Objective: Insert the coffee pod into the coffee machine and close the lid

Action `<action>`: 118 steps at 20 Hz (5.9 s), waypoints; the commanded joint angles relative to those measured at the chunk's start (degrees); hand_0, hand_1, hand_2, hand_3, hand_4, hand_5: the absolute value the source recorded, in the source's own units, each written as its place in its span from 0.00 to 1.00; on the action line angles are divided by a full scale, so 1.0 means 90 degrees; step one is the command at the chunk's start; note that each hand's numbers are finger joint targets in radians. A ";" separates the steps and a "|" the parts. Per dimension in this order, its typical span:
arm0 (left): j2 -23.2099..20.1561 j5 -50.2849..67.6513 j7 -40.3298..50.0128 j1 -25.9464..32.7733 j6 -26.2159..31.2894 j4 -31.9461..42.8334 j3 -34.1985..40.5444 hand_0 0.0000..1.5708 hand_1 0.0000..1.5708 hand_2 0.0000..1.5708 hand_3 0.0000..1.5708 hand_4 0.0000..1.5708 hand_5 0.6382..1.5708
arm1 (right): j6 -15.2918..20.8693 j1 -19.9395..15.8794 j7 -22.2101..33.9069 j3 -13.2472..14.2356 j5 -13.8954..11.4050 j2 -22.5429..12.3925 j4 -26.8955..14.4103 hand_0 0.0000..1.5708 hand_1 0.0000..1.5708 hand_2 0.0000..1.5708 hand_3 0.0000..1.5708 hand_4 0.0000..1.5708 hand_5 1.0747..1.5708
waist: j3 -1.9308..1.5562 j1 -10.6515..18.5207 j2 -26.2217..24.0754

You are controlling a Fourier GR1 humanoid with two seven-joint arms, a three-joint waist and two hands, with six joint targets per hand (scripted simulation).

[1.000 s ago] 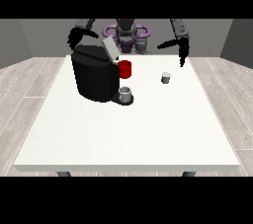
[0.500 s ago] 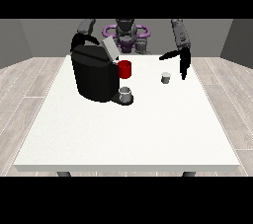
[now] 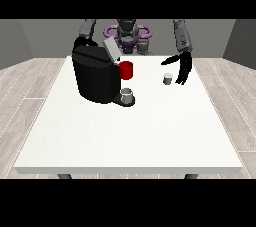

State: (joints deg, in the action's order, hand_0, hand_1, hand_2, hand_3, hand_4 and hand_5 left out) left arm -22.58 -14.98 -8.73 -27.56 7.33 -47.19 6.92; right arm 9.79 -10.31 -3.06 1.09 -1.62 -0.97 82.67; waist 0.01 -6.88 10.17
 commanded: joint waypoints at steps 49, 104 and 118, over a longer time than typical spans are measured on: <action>-0.0167 -0.2140 -0.0486 -0.2458 -0.0124 0.1127 -0.0525 0.80 0.80 0.85 0.82 0.35 1.00 | -0.0061 -0.0600 -0.0008 0.0116 0.0293 -0.0029 -0.1021 0.00 0.00 0.00 0.00 0.30 1.00 | -0.0001 -0.0226 -0.0428; 0.0107 -0.2542 0.0369 -0.4235 0.0052 0.1298 -0.0209 0.75 0.75 0.80 0.75 0.31 1.00 | -0.0200 -0.0821 -0.0027 0.0367 0.0536 -0.0244 -0.0623 0.00 0.00 0.00 0.00 0.29 1.00 | -0.0003 -0.0951 0.0221; -0.0230 -0.2630 -0.0067 -0.4219 -0.0026 0.1418 -0.0075 0.73 0.73 0.75 0.65 0.29 1.00 | -0.0014 -0.0515 -0.0305 0.0123 0.0313 -0.0036 -0.0396 0.00 0.00 0.00 0.00 0.24 1.00 | -0.0002 -0.1140 0.0648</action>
State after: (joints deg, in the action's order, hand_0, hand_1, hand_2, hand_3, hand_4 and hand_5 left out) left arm -24.49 -37.89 -7.21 -67.01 8.13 -34.51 6.70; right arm 9.62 -17.42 -3.80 2.75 1.61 -1.89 79.03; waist -0.11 -16.69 15.12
